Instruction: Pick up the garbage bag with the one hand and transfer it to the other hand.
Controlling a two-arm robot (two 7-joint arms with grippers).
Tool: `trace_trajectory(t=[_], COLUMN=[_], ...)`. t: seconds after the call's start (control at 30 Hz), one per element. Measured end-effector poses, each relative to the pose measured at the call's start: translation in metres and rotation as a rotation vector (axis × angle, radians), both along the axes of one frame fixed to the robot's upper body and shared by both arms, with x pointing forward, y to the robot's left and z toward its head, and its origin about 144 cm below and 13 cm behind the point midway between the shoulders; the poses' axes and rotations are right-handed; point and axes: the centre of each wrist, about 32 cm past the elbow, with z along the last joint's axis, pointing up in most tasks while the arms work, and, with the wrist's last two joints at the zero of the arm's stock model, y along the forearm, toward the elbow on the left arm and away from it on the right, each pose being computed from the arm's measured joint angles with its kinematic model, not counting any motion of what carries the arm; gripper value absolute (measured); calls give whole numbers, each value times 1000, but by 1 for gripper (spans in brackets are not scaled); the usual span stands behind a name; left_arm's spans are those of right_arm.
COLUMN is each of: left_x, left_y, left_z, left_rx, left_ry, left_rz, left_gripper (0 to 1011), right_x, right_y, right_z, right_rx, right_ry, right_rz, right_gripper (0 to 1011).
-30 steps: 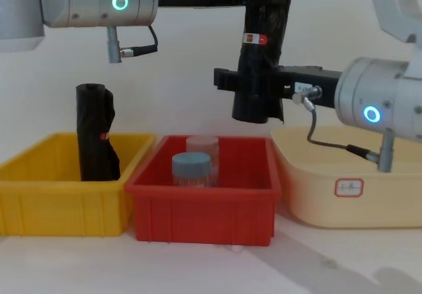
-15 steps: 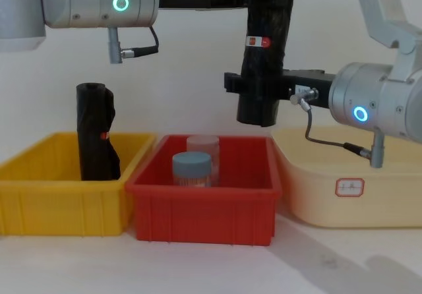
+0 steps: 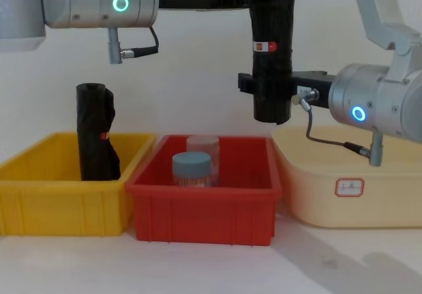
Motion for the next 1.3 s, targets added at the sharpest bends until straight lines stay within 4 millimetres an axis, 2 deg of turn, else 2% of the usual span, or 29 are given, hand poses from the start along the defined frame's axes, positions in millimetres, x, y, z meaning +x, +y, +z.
trace_trajectory(t=[0.1,0.87,1.07,1.1,1.17,1.3], left_x=[0,1,1,1,1,1], left_y=[0,0,0,0,0,0], left_z=[0,0,0,0,0,0], left_rx=[1,1,1,1,1,1], left_ry=[0,1,1,1,1,1], left_rz=[0,-2,-3,-3,-3,-3], left_gripper=[364,364,499,558,589,728], right_x=[1,2,2,2,2,3], right_y=[0,-1,-1,-2,-2,-2], right_z=[0,0,-1,-1,-1,-2], right_rx=[0,-1,-1,-1,-1,-2], right_ry=[0,4,6,5,4,-2], right_rz=[-2,-12,-26,-32,-42,-73], right_gripper=[559,559,559,559,559,559])
